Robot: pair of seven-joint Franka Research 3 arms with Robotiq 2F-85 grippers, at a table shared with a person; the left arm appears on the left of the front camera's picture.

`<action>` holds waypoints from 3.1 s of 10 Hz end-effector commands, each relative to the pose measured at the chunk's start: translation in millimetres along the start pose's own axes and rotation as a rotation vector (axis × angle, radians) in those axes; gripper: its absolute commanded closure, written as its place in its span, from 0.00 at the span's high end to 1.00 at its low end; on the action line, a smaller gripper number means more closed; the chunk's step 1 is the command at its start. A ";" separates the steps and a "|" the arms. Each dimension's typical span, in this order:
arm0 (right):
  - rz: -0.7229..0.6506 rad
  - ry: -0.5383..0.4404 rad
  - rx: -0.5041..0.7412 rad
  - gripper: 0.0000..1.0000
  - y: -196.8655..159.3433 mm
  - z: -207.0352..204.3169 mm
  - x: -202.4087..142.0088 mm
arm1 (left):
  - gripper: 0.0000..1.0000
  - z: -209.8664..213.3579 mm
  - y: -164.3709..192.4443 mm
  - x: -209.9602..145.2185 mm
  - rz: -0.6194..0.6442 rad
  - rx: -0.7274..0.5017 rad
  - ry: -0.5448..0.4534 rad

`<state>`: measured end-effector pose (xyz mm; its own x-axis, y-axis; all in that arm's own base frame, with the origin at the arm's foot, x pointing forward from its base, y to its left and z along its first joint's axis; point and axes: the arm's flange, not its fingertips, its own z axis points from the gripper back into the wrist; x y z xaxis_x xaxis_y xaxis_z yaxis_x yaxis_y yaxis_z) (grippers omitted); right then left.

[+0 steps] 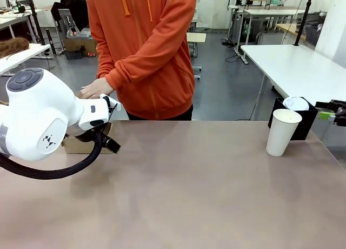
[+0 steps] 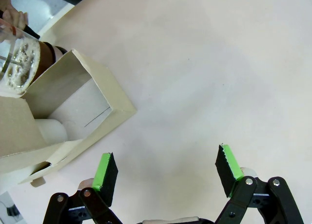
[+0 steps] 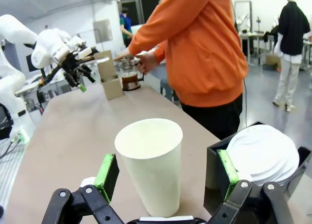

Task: Pour a drink into a cup and package it in a carrier.
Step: Pick up the 600 ml Paper Cup and place it in the middle top area of the table.

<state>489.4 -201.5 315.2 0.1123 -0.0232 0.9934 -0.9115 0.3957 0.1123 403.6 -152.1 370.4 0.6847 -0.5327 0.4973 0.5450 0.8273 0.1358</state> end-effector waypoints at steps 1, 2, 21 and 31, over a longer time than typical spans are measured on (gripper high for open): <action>0.082 -0.102 -0.014 1.00 2.7 -1.5 -23.9 | 1.00 0.2 0.1 -0.2 0.000 -0.001 0.000; 0.095 -0.120 -0.009 1.00 5.1 -3.9 -35.4 | 1.00 0.2 0.1 -0.2 0.000 -0.001 0.000; 0.024 -0.067 0.043 1.00 10.8 -95.6 -90.4 | 1.00 0.2 0.1 -0.2 0.000 -0.001 0.000; 0.001 -0.064 0.063 0.80 2.5 -121.0 -93.4 | 1.00 0.2 0.1 -0.2 0.000 -0.001 0.000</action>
<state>516.1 -90.7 218.3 0.0717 -0.0594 0.9957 -0.9446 0.3165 0.0869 403.6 -152.2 370.4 0.6846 -0.5330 0.4973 0.5453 0.8272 0.1359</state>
